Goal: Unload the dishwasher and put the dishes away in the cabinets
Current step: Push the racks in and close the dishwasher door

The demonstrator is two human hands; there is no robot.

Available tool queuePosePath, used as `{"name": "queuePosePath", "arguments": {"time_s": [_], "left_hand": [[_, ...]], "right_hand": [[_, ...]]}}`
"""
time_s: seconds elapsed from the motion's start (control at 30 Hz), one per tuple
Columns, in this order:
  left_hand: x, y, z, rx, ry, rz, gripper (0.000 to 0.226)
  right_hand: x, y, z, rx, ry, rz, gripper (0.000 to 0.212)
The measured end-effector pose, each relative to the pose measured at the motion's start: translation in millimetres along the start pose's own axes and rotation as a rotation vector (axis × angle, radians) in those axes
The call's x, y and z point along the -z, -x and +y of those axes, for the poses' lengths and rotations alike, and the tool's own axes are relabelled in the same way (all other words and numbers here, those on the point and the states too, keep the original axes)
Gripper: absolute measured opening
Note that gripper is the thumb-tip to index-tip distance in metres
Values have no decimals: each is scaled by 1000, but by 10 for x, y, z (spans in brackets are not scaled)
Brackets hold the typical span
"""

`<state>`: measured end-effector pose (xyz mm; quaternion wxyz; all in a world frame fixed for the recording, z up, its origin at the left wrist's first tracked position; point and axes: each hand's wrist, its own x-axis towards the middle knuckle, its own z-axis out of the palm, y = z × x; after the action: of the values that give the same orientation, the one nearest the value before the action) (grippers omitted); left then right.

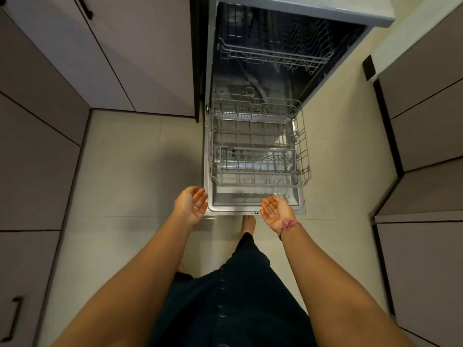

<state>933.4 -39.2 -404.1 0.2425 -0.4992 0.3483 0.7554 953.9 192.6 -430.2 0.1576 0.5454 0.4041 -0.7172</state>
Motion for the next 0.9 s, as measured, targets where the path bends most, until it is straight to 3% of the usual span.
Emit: {"name": "queuePosePath", "arguments": {"time_s": [0.2, 0.33, 0.47, 0.63, 0.9], "left_hand": [[-910, -466, -284, 34, -24, 69, 37], [-1564, -795, -470, 83, -48, 53, 19], [-2049, -1082, -583, 134, -35, 54, 23], [-2247, -1458, -768, 157, -73, 84, 29], [-2395, -2660, -1162, 234, -100, 252, 38]], "right_hand": [[173, -603, -808, -74, 87, -4, 16], [296, -1003, -1357, -59, 147, 3, 16], [397, -1333, -1683, -81, 207, 40, 18], [379, -1797, -1641, -150, 264, 83, 20], [18, -2882, -1259, -262, 152, 209, 23]]}}
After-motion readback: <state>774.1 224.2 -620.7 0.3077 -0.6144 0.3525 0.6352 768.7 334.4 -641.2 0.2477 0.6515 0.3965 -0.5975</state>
